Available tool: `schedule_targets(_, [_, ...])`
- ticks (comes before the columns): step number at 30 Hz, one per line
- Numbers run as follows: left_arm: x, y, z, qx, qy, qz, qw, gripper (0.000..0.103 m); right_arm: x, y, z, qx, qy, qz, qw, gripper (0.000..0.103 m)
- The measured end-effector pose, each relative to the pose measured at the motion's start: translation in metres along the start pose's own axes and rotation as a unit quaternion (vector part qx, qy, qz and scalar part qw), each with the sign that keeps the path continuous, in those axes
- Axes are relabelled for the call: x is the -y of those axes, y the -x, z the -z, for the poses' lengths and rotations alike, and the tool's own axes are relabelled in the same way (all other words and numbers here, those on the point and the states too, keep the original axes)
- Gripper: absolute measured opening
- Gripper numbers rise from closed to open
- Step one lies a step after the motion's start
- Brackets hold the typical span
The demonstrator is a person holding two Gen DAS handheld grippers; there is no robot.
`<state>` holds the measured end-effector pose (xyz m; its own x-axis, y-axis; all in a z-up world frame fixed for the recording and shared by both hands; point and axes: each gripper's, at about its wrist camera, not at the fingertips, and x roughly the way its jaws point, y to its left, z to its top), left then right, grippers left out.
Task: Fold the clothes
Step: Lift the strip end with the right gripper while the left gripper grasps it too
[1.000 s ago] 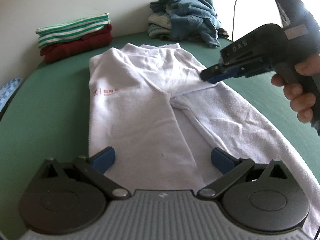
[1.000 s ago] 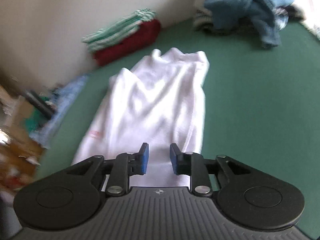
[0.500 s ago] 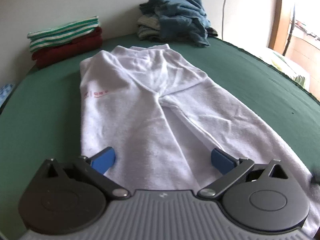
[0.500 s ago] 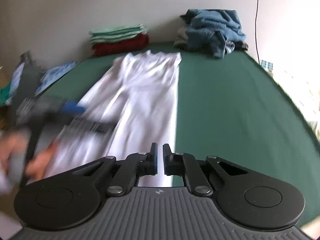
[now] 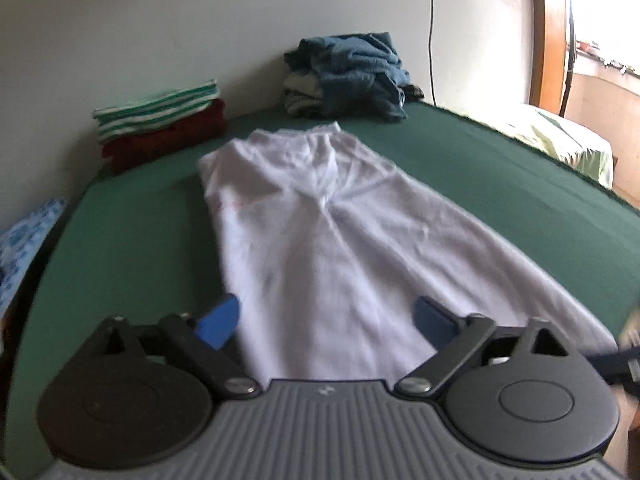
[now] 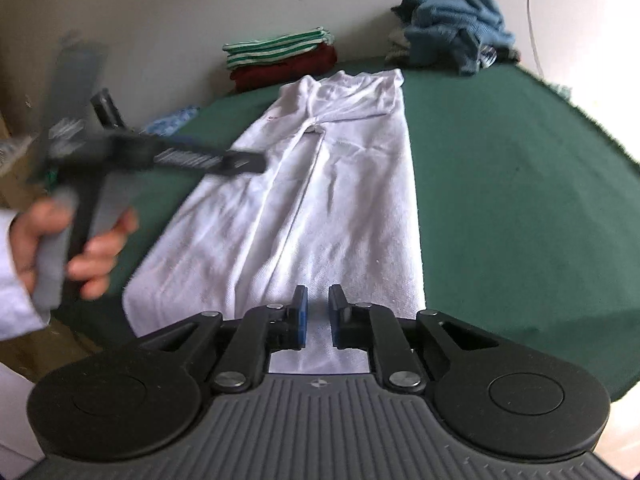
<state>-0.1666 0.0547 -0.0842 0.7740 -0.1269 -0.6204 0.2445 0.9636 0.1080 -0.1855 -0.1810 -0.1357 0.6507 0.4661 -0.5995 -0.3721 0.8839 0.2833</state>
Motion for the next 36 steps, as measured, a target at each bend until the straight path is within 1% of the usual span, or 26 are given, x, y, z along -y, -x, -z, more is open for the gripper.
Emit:
schedule_targets(1, [0.000,0.009,0.009,-0.011,0.005,0.000,0.9999,0.077,0.002,0.000,-0.001,-0.003,-0.001,-0.008,1.000,0.009])
schedule_targets(3, [0.001,0.026,0.027,-0.032,0.015,-0.001,0.9994,0.058,0.002,0.001,-0.001,-0.011,0.010,-0.021,1.000,0.009])
schedule_targets(5, [0.002,0.043,0.045,-0.054,0.026,-0.001,0.9982,0.053,0.007,0.009,0.000,-0.027,0.023,-0.035,0.999,0.011])
schedule_targets(6, [0.003,0.052,0.054,-0.065,0.031,-0.001,0.9974,0.053,0.011,0.015,0.002,-0.037,0.029,-0.042,0.998,0.013])
schedule_targets(8, [0.004,0.069,0.072,-0.087,0.041,-0.002,0.9954,0.053,0.018,0.026,0.004,-0.055,0.041,-0.057,0.996,0.014])
schedule_targets(10, [0.005,0.086,0.089,-0.108,0.052,-0.002,0.9928,0.054,0.027,0.036,0.008,-0.076,0.050,-0.071,0.993,0.017])
schedule_targets(11, [0.005,0.095,0.098,-0.119,0.057,-0.002,0.9913,0.052,0.033,0.037,0.013,-0.091,0.050,-0.074,0.992,0.018])
schedule_targets(13, [0.012,0.082,0.104,-0.124,0.055,0.006,0.9908,0.054,0.044,0.036,0.020,-0.112,0.051,-0.071,0.990,0.024])
schedule_targets(14, [0.015,0.076,0.107,-0.126,0.055,0.011,0.9905,0.057,0.047,0.032,0.021,-0.116,0.053,-0.068,0.989,0.025])
schedule_targets(15, [0.019,0.070,0.109,-0.128,0.054,0.015,0.9902,0.060,0.050,0.028,0.022,-0.118,0.055,-0.071,0.989,0.029])
schedule_targets(16, [0.022,0.063,0.112,-0.130,0.053,0.019,0.9899,0.062,0.051,0.024,0.022,-0.118,0.059,-0.074,0.988,0.037])
schedule_targets(17, [0.026,0.057,0.115,-0.132,0.052,0.023,0.9895,0.062,0.052,0.020,0.021,-0.117,0.067,-0.079,0.988,0.041])
schedule_targets(18, [0.030,0.051,0.116,-0.132,0.033,0.018,0.9906,0.063,0.051,0.017,0.021,-0.118,0.075,-0.084,0.987,0.048])
schedule_targets(19, [0.032,0.047,0.117,-0.131,0.023,0.015,0.9911,0.065,0.050,0.013,0.021,-0.120,0.082,-0.088,0.985,0.056])
schedule_targets(20, [0.031,0.042,0.118,-0.133,0.022,0.014,0.9907,0.067,0.050,0.011,0.021,-0.123,0.088,-0.094,0.984,0.058])
schedule_targets(21, [0.029,0.038,0.118,-0.136,0.022,0.013,0.9904,0.067,0.051,0.008,0.021,-0.125,0.093,-0.100,0.983,0.060])
schedule_targets(24, [0.019,0.030,0.116,-0.138,0.038,0.028,0.9894,0.068,0.052,0.000,0.022,-0.132,0.107,-0.116,0.979,0.060])
schedule_targets(25, [0.016,0.028,0.114,-0.138,0.043,0.035,0.9889,0.071,0.053,-0.003,0.024,-0.133,0.108,-0.121,0.978,0.060])
schedule_targets(26, [0.015,0.025,0.114,-0.142,0.045,0.050,0.9876,0.076,0.053,-0.006,0.026,-0.134,0.108,-0.124,0.977,0.060])
schedule_targets(27, [0.017,0.022,0.114,-0.145,0.038,0.060,0.9868,0.078,0.055,-0.010,0.027,-0.134,0.106,-0.125,0.977,0.060])
schedule_targets(31, [0.033,0.009,0.121,-0.163,-0.017,0.064,0.9845,0.079,0.059,-0.026,0.033,-0.135,0.100,-0.127,0.978,0.060])
schedule_targets(34, [0.039,0.000,0.124,-0.170,-0.023,0.069,0.9828,0.077,0.060,-0.034,0.039,-0.144,0.108,-0.131,0.975,0.059])
schedule_targets(36, [0.045,-0.004,0.124,-0.173,-0.032,0.070,0.9819,0.073,0.058,-0.035,0.042,-0.142,0.117,-0.135,0.974,0.059])
